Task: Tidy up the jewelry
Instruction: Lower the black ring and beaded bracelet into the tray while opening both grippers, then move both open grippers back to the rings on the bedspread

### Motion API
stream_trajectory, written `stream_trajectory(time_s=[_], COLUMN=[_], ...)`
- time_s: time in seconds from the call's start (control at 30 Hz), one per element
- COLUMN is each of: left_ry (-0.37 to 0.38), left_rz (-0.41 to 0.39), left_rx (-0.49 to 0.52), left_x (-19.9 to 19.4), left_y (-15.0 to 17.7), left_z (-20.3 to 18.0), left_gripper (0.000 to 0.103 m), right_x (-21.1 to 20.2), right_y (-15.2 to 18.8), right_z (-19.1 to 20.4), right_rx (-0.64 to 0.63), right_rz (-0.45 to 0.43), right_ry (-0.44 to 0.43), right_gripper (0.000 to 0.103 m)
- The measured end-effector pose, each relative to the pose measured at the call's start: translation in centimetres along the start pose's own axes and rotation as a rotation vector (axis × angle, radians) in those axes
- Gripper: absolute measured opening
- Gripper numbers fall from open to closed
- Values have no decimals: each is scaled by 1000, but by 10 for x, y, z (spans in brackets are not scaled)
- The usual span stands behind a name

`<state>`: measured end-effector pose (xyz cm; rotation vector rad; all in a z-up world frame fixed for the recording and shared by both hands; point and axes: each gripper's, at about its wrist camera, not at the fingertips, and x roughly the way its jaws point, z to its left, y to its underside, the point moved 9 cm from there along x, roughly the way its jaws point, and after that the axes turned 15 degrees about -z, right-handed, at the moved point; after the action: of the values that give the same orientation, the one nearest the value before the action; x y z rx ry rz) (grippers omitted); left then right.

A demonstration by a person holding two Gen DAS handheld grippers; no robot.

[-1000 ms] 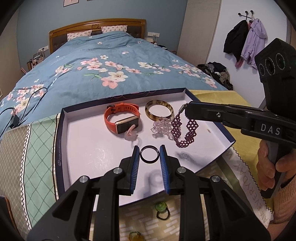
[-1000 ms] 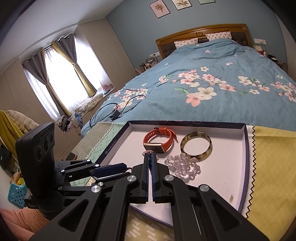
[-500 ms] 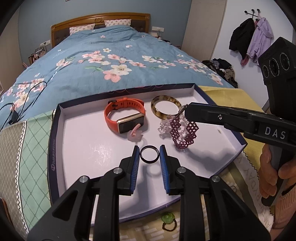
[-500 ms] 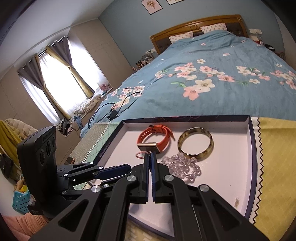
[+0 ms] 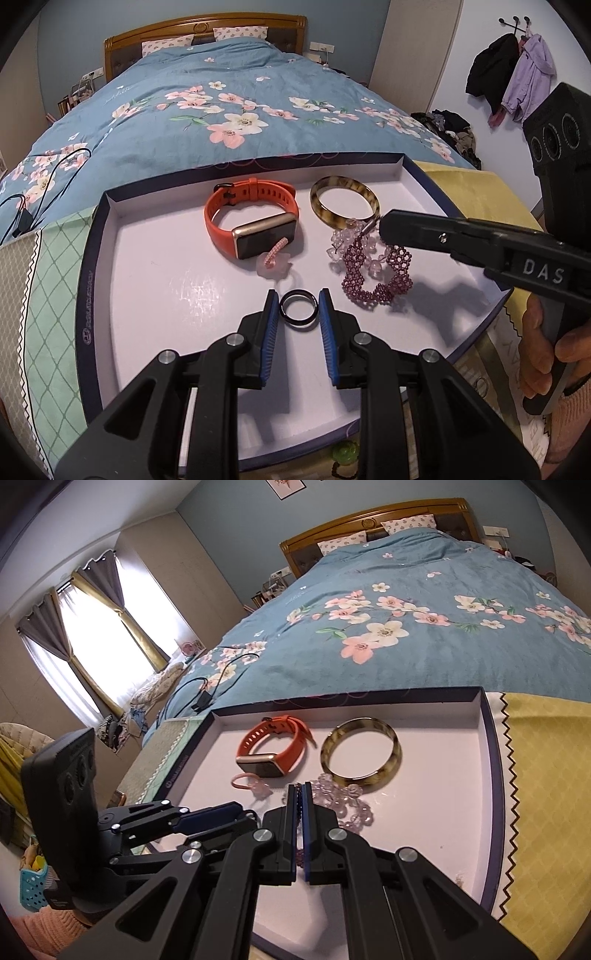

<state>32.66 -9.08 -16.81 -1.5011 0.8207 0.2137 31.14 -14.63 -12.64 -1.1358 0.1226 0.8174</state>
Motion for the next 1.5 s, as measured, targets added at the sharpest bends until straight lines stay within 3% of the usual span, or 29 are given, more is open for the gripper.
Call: stream_trajectory(time_s=[0.3,0.57,1.0,1.23,1.5], left_ry=[4,16,2,7,33], left_rz=[-12,-33,-171,-213,-183], left_rx=[-16,-38,12,6,17], left_x=[1,-5,-69,-111,-136], left_y=[-1,-4,-21,-8,30], left_z=[-2,-1,-1,5,-7], left_gripper=[23,33,45,46,46], right_x=[3,-11,-45,-79,-105], right_y=[2,-5,1,15,57], right_z=[-12,-10,8,22,27], right_rx=[-3,-38,-89,-147,-177], right_rz=[3,-30,-44,-62,-11], right_ry=[52,78,40,23,15], right_gripper=[6,15,26,31,31])
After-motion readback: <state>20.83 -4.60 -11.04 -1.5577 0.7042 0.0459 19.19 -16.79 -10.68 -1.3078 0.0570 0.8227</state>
